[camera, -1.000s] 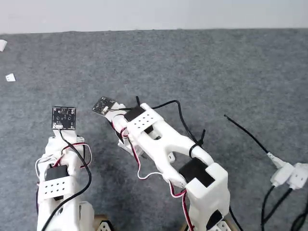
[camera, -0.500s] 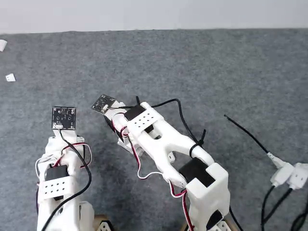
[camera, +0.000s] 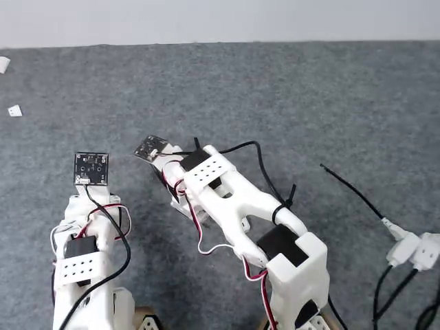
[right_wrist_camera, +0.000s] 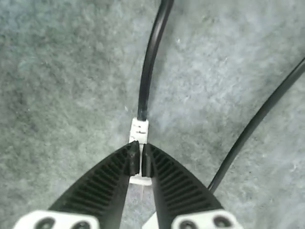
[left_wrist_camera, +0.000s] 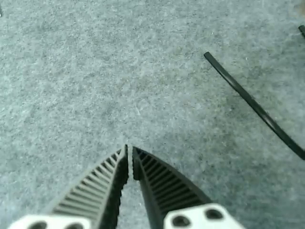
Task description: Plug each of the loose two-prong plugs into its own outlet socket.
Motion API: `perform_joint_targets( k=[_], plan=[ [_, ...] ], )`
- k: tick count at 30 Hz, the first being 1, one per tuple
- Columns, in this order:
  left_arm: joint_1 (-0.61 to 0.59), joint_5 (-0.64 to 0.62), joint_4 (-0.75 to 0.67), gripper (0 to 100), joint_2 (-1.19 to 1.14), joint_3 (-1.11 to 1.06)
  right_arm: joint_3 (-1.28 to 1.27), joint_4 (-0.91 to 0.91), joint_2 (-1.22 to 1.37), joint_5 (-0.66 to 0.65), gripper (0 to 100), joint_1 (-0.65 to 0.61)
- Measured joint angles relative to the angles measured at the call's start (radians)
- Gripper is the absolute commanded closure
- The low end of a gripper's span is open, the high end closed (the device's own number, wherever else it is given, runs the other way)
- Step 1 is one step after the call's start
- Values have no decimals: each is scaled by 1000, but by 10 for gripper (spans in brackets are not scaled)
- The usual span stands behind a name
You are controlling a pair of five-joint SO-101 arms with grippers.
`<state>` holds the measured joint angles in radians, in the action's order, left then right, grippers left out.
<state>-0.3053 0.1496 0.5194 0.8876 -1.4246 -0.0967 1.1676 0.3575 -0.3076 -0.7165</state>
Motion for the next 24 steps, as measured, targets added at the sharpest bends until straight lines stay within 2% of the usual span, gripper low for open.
perform_joint_targets(
  k=[5,16,20,24],
  plan=[
    [0,0,0,987,0,0,-18,8,-2,-35,988,6],
    [0,0,0,987,0,0,-20,12,-57,-26,980,6],
    [0,0,0,987,0,0,-20,15,-58,-31,919,-9],
    [0,0,0,987,0,0,-51,14,-58,-60,912,-44]
  ],
)
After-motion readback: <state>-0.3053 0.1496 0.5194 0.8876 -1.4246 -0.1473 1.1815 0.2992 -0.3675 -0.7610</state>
